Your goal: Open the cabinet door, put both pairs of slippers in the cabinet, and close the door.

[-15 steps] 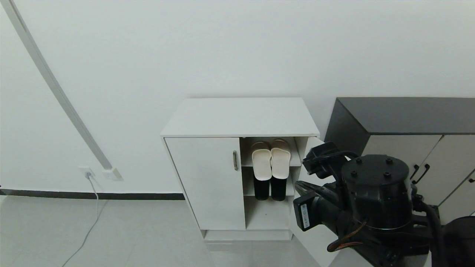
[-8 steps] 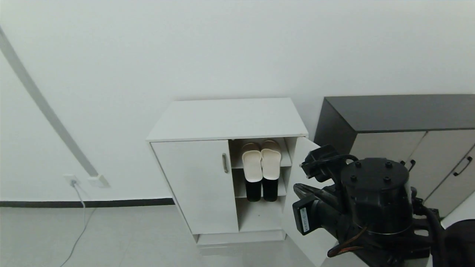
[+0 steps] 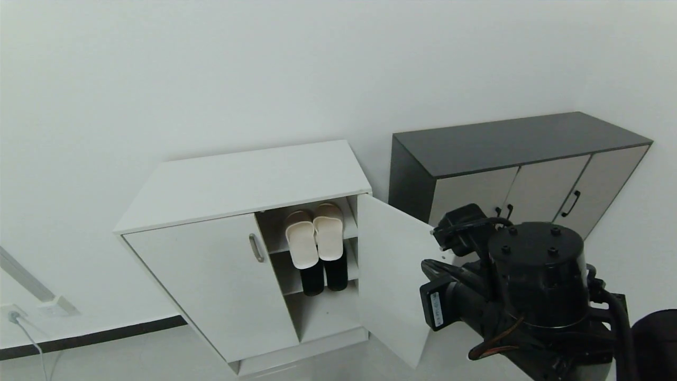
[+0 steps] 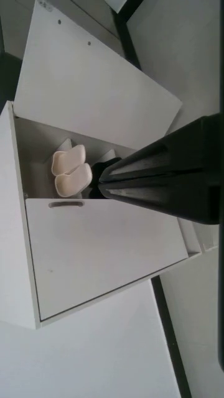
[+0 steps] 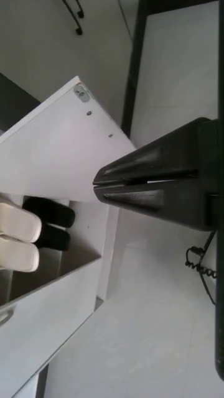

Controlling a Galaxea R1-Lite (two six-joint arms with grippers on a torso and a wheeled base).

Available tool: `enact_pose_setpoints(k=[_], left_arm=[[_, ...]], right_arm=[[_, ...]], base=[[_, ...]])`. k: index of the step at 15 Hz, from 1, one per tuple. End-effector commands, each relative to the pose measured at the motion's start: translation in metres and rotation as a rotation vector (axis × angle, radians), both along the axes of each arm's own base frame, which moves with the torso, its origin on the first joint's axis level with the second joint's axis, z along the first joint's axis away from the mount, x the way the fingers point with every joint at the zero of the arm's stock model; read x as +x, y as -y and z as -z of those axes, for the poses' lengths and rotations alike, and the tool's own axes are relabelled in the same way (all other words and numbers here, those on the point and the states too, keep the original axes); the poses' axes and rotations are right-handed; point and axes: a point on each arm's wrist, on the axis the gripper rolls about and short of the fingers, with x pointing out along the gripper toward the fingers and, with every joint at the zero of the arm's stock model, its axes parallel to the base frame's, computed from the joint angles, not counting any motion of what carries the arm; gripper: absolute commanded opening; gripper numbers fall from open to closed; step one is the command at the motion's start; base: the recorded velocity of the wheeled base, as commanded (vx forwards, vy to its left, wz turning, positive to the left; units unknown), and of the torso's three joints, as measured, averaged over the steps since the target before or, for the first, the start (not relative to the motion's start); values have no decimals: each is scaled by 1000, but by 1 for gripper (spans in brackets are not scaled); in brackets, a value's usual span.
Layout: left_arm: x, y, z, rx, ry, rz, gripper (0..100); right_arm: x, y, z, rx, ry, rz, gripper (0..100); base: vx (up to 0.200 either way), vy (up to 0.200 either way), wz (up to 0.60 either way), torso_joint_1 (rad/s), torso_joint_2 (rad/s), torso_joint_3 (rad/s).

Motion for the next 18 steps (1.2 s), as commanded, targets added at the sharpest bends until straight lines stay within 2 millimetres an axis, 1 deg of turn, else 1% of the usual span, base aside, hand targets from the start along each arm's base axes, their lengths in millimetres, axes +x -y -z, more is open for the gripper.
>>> enact_pose_setpoints(k=[1, 5, 6, 7, 9, 10, 12, 15, 18], left_arm=[[0, 0, 0, -1, -1, 3, 0], [0, 0, 0, 1, -1, 1, 0], [0, 0, 0, 1, -1, 1, 0], [0, 0, 0, 1, -1, 1, 0], [0, 0, 0, 1, -1, 1, 0], [0, 0, 0, 1, -1, 1, 0], [0, 0, 0, 1, -1, 3, 0], [0, 0, 0, 1, -1, 1, 0], [0, 0, 0, 1, -1, 1, 0]], right_arm=[[2, 1, 0, -2, 1, 9, 0], [4, 3, 1, -15, 3, 15, 0], [8, 4, 0, -12, 5, 29, 0], [20, 5, -3, -2, 13, 62, 0], [68, 13, -9, 22, 31, 187, 0], [93, 17, -13, 41, 39, 222, 0], [134, 26, -15, 58, 11, 233, 0], [176, 29, -15, 85, -30, 246, 0], [208, 30, -4, 87, -42, 273, 0]], base=[[-200, 0, 0, 2, 7, -2], [-200, 0, 0, 5, 4, -1], [0, 0, 0, 0, 0, 0], [0, 0, 0, 0, 0, 0], [0, 0, 0, 0, 0, 0], [0, 0, 0, 0, 0, 0], [0, 0, 0, 0, 0, 0], [0, 0, 0, 0, 0, 0], [0, 0, 0, 0, 0, 0]])
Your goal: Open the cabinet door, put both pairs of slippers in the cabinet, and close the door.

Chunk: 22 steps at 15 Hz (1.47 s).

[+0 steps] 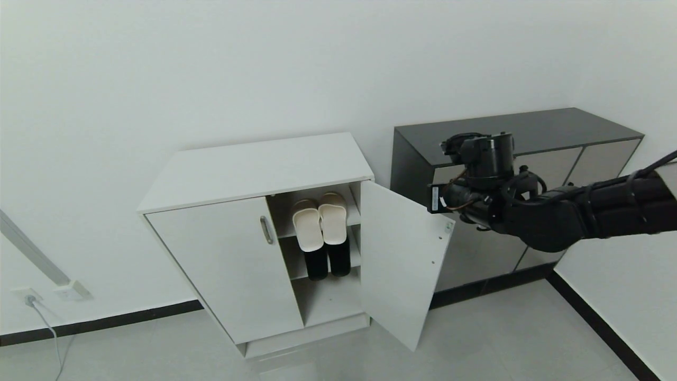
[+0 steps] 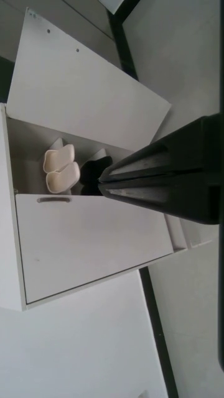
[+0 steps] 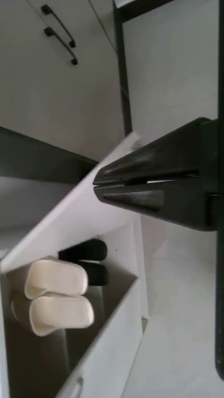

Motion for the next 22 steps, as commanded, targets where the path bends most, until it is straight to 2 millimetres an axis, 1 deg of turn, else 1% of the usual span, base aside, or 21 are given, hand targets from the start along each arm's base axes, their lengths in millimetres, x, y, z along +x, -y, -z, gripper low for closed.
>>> enact_pose_setpoints(k=[1, 4, 5, 6, 8, 11, 14, 15, 16, 17, 19, 20, 21, 22], left_arm=[[0, 0, 0, -1, -1, 0, 0], [0, 0, 0, -1, -1, 0, 0], [0, 0, 0, -1, -1, 0, 0], [0, 0, 0, -1, -1, 0, 0], [0, 0, 0, -1, -1, 0, 0], [0, 0, 0, -1, -1, 0, 0], [0, 0, 0, -1, -1, 0, 0], [0, 0, 0, -1, -1, 0, 0], [0, 0, 0, -1, -1, 0, 0], [0, 0, 0, -1, -1, 0, 0], [0, 0, 0, -1, -1, 0, 0], [0, 0, 0, -1, -1, 0, 0], [0, 0, 0, -1, -1, 0, 0], [0, 0, 0, -1, -1, 0, 0]], right_arm=[[34, 0, 28, -13, -34, 37, 0], [55, 2, 43, 2, -43, 69, 0], [56, 2, 44, 3, -43, 71, 0], [65, 4, 52, 1, -48, 81, 0], [71, 5, 59, -3, -55, 91, 0], [76, 8, 65, -7, -62, 100, 0], [75, 8, 68, -13, -74, 100, 0], [69, 6, 67, -17, -80, 92, 0], [67, 5, 68, -19, -85, 89, 0], [53, -4, 67, -29, -99, 59, 0], [13, -27, 61, -43, -114, -23, 0], [0, -34, 59, -37, -107, -51, 0], [-22, -46, 54, -27, -83, -106, 0], [-36, -51, 52, -24, -76, -137, 0]], base=[[0, 0, 0, 0, 0, 0], [0, 0, 0, 0, 0, 0], [0, 0, 0, 0, 0, 0], [0, 0, 0, 0, 0, 0], [0, 0, 0, 0, 0, 0], [0, 0, 0, 0, 0, 0], [0, 0, 0, 0, 0, 0], [0, 0, 0, 0, 0, 0], [0, 0, 0, 0, 0, 0], [0, 0, 0, 0, 0, 0], [0, 0, 0, 0, 0, 0], [0, 0, 0, 0, 0, 0], [0, 0, 0, 0, 0, 0], [0, 0, 0, 0, 0, 0]])
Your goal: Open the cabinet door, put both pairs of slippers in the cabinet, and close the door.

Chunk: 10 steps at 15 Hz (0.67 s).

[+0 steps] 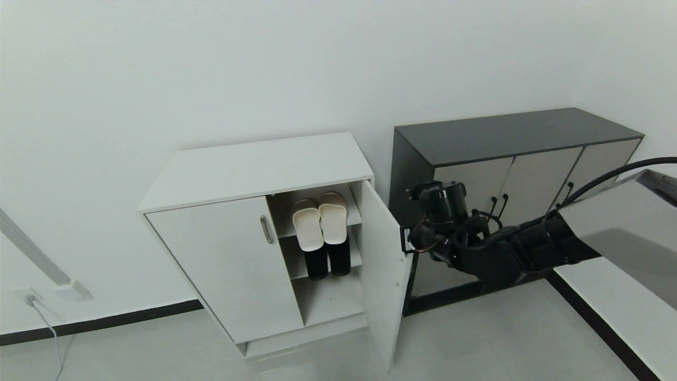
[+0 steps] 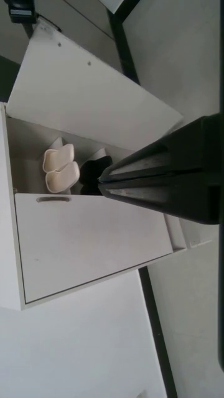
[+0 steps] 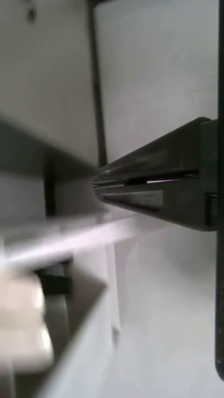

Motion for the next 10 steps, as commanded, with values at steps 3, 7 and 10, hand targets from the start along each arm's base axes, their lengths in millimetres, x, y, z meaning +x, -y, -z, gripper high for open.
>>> enact_pose_setpoints(k=[3, 7, 10], left_arm=[[0, 0, 0, 0, -1, 0, 0], [0, 0, 0, 0, -1, 0, 0], [0, 0, 0, 0, -1, 0, 0]], right_arm=[[-62, -11, -15, 11, 26, -123, 0], [-78, -3, -8, -22, 55, -159, 0], [-85, -5, -1, -29, 63, -180, 0]], base=[[0, 0, 0, 0, 0, 0], [0, 0, 0, 0, 0, 0], [0, 0, 0, 0, 0, 0]])
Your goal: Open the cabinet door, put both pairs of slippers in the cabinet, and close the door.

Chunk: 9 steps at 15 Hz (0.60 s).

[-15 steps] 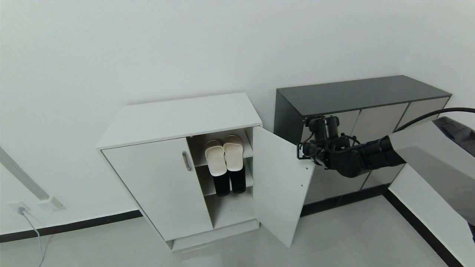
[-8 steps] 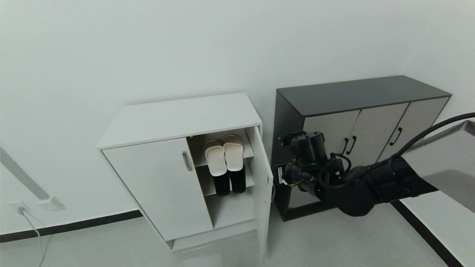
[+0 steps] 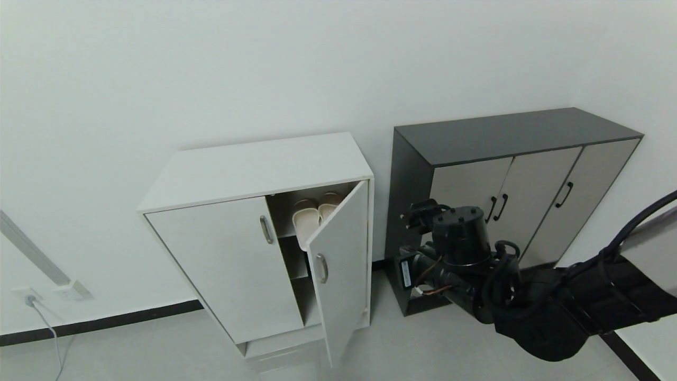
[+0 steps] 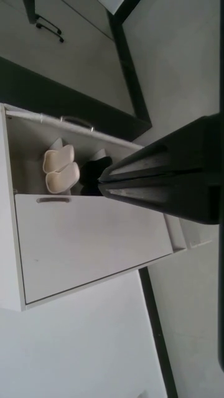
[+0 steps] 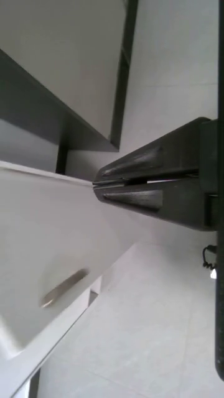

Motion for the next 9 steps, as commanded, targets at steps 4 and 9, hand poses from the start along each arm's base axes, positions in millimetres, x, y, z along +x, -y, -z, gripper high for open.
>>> enact_pose_setpoints(k=[4, 9], left_arm=[[0, 0, 0, 0, -1, 0, 0], [0, 0, 0, 0, -1, 0, 0]], right_arm=[[-12, -4, 6, -14, -17, -33, 0], [-15, -2, 14, -10, -40, -77, 0]], base=[[0, 0, 600, -1, 1, 5], [0, 0, 360, 2, 1, 0]])
